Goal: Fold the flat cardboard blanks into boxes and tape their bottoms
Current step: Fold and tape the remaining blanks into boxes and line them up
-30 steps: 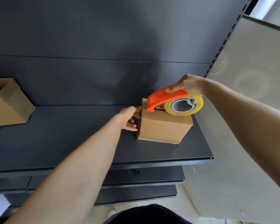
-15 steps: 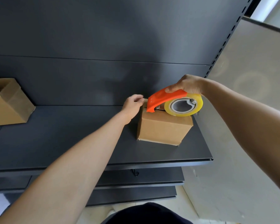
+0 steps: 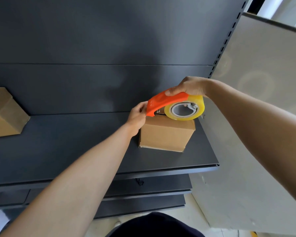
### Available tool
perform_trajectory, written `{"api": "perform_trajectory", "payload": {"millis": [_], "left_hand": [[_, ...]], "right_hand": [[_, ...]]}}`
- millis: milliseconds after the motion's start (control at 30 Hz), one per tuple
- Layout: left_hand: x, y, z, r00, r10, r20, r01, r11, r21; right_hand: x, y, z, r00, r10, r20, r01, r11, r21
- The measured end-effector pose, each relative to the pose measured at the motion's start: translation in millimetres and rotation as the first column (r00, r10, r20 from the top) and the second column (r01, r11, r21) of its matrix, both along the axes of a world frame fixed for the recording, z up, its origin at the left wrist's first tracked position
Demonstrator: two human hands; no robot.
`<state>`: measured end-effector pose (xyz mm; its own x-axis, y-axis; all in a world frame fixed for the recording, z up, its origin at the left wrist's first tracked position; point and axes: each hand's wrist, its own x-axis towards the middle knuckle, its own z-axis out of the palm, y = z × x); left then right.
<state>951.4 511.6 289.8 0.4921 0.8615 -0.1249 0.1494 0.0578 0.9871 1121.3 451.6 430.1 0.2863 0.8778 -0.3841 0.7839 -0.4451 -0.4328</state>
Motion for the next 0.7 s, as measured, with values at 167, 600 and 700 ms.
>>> {"api": "perform_trajectory", "payload": {"millis": [167,600,700], "left_hand": [[2,4,3,0.993,-0.061,-0.101,0.069,0.994,0.083],[11,9,3,0.963,-0.066,-0.261,0.113,0.979,0.17],[15,10,3,0.959,-0.049,-0.279,0.102,0.979,0.176]], "right_hand": [[7,-11,4,0.997,0.029,-0.065,-0.032,0.998,-0.052],[89,-90,14,0.968,-0.106,-0.227,0.093,0.994,-0.065],[113,-117,16,0.966,-0.159,-0.204,0.157,0.987,-0.026]]}}
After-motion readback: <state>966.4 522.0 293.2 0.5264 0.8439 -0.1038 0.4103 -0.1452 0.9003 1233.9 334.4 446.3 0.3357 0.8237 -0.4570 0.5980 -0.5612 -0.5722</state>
